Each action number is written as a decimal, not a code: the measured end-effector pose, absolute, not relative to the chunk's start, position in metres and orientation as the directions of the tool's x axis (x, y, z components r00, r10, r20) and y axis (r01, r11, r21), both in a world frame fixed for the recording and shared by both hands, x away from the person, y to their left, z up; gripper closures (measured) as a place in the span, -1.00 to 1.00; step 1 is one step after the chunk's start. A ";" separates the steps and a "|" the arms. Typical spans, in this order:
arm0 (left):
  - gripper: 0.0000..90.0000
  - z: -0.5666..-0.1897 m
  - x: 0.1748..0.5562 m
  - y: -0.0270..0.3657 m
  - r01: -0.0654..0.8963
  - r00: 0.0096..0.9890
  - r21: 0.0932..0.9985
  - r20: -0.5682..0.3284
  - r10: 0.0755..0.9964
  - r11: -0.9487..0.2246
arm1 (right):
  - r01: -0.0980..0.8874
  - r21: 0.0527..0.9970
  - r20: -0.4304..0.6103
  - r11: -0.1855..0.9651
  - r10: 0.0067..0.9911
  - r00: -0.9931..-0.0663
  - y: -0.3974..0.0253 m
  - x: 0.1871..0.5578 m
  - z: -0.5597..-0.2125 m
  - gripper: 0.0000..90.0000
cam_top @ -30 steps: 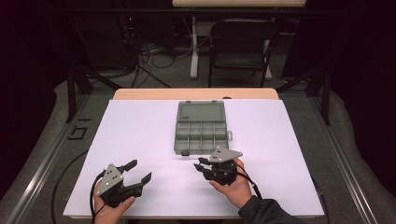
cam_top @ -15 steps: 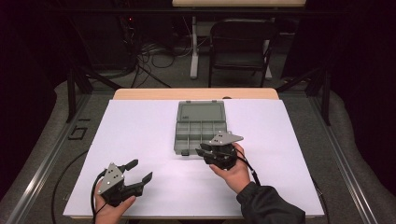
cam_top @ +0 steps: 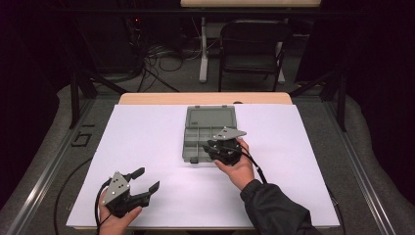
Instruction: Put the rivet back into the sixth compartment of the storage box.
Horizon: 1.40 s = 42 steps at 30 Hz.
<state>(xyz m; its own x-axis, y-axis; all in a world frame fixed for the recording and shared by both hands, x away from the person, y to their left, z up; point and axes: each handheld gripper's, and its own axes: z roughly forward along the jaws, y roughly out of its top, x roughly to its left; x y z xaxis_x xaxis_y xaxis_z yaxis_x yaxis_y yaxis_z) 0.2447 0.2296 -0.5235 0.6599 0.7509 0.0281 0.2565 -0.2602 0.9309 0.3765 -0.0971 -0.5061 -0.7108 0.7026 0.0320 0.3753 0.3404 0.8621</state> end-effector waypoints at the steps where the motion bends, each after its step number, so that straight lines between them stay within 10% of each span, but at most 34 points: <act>1: -0.35 -0.523 0.245 0.230 0.255 0.661 0.931 0.029 0.750 -0.261 | 0.379 0.860 0.033 0.342 0.704 -0.710 -0.096 0.378 -0.507 0.58; 42: -0.35 -0.524 0.245 0.229 0.260 0.661 0.931 0.022 0.750 -0.256 | 0.419 0.828 0.026 0.372 0.722 -0.691 -0.081 0.390 -0.531 0.37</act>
